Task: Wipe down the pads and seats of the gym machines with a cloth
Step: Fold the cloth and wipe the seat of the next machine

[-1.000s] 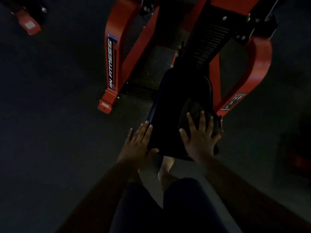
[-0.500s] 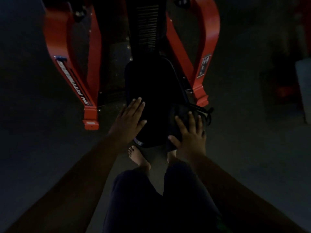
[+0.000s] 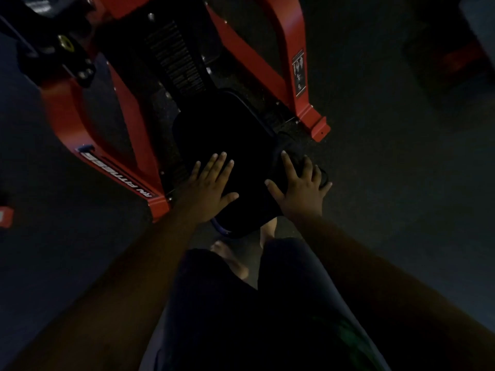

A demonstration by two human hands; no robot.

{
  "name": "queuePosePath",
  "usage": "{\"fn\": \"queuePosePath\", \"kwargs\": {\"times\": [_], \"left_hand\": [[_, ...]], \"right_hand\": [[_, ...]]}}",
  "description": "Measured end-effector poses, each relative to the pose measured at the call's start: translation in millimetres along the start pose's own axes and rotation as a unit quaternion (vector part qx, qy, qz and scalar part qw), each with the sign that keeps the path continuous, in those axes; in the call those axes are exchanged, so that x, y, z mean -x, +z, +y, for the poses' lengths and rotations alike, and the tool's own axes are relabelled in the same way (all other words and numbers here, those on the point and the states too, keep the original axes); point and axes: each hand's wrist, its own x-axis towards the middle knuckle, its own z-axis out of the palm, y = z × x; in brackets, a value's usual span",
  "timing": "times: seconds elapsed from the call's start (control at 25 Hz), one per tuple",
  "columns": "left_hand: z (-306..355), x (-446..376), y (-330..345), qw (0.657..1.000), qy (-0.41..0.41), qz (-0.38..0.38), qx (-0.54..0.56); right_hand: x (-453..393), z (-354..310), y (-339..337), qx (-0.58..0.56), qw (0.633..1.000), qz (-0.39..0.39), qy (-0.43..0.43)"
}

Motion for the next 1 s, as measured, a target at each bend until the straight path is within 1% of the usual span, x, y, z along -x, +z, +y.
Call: {"fn": "queuePosePath", "kwargs": {"times": [0.16,0.28,0.36,0.48,0.56,0.6,0.68,0.76,0.92,1.0], "left_hand": [[-15,-8,-8,0.999,0.035,-0.011,-0.023],[-33,-8,-4,0.995,0.095,0.002,-0.026],[-50,-9,-2,0.99,0.14,0.018,-0.02],[-85,-2,3,0.982,0.184,0.035,-0.036],[-111,6,3,0.981,0.187,0.015,-0.048],[-121,11,2,0.981,0.187,-0.001,-0.056],[-134,16,-4,0.978,0.196,-0.02,-0.07],[-134,21,-18,0.975,0.204,-0.057,-0.066],[-128,47,-64,0.969,0.199,-0.133,-0.059],[-128,64,-88,0.969,0.193,-0.135,-0.07]], "right_hand": [[-14,-8,-7,-0.017,1.0,0.007,0.02],[-3,-17,6,-0.069,0.994,0.047,0.076],[13,-34,23,-0.135,0.975,0.097,0.147],[48,-85,68,-0.217,0.929,0.175,0.241],[73,-124,101,-0.235,0.913,0.21,0.258],[85,-141,116,-0.238,0.911,0.213,0.261],[106,-168,141,-0.241,0.912,0.201,0.263],[130,-182,151,-0.218,0.923,0.174,0.263],[160,-177,116,-0.137,0.95,0.135,0.246],[166,-180,91,-0.123,0.956,0.143,0.226]]}}
